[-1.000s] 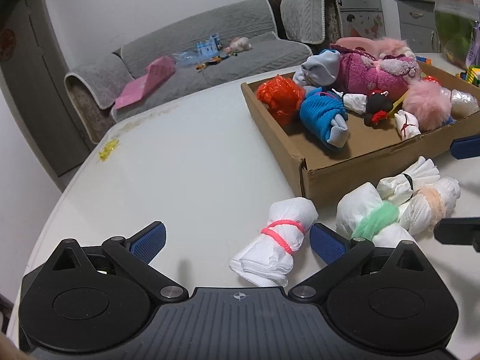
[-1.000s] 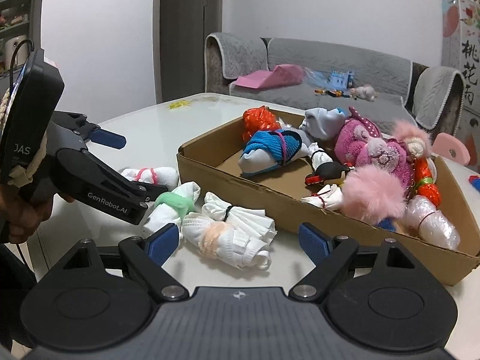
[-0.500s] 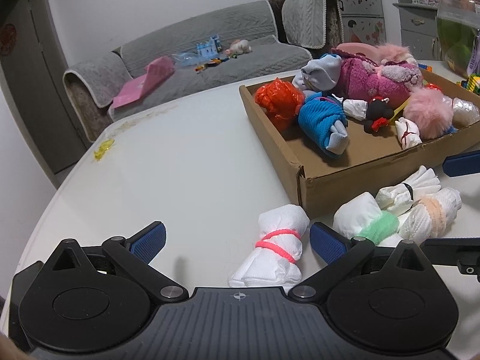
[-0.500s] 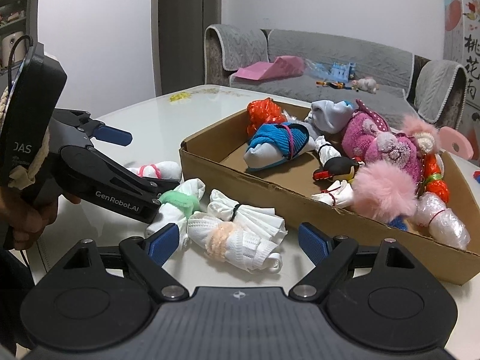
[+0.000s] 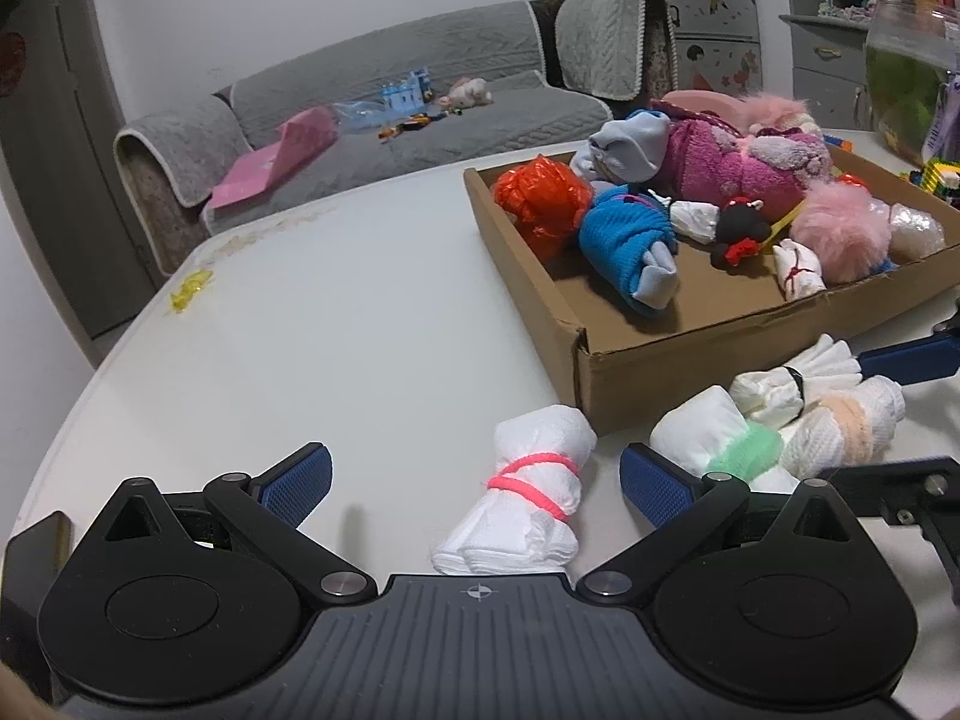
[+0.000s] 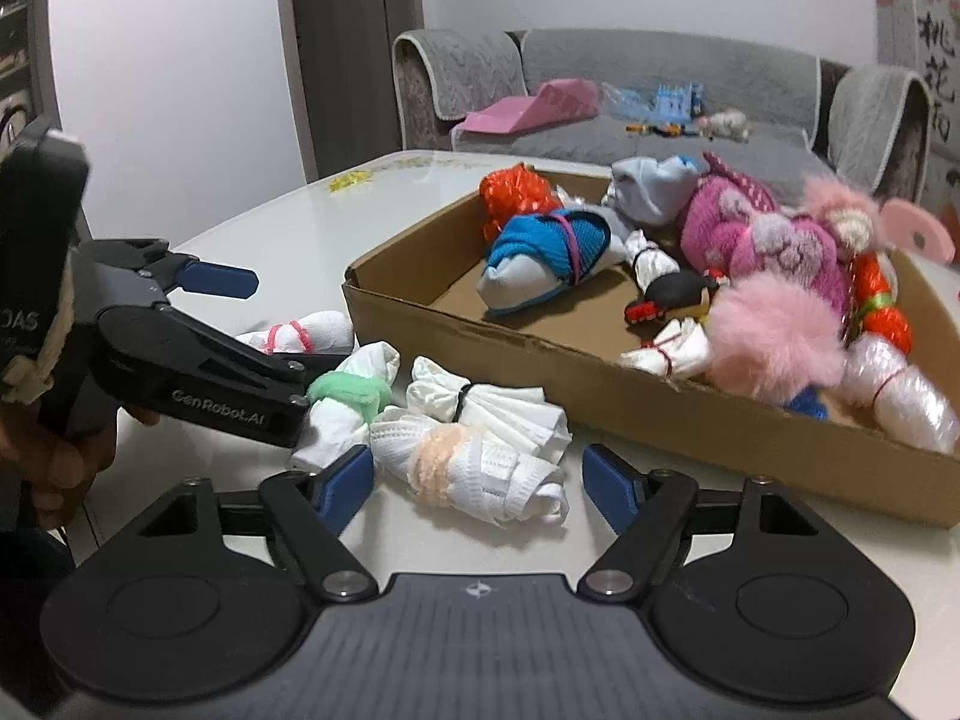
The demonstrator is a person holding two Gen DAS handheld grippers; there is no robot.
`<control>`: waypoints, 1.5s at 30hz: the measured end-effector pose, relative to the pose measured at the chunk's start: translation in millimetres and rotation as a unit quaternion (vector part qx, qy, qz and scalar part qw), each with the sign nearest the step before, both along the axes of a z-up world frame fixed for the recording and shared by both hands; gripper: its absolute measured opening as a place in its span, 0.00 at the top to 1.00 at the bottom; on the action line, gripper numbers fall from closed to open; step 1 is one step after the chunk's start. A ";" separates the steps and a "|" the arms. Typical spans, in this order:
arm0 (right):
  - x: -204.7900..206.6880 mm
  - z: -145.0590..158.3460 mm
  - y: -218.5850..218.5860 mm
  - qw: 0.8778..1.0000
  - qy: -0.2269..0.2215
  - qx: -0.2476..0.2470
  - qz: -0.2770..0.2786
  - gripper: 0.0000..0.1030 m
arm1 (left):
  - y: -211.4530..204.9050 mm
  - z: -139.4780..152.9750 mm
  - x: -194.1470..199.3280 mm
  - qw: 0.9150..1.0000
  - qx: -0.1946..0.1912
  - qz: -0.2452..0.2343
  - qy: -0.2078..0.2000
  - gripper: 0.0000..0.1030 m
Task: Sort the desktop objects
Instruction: 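Grasp the white sock with pink band with the left tool while the right tool grasps the peach-banded sock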
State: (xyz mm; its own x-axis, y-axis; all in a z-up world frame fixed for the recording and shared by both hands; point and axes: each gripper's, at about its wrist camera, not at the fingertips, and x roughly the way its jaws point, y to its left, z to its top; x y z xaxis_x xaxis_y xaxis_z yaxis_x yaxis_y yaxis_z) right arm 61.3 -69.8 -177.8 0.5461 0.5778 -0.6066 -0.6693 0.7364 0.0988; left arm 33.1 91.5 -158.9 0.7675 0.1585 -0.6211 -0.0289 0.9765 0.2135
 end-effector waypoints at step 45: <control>-18.1 -2.5 -14.0 0.998 -0.001 0.004 0.060 0.68 | 3.0 8.4 -12.4 0.996 -0.072 -0.037 0.029 0.63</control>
State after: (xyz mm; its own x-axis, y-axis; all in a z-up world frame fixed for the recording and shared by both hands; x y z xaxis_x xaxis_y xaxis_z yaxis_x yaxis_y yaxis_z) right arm 43.2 -83.9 -180.3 0.4750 0.6432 -0.6006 -0.7523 0.6509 0.1021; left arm 20.7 94.5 -150.6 0.7364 0.0088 -0.6765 0.0529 0.9961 0.0706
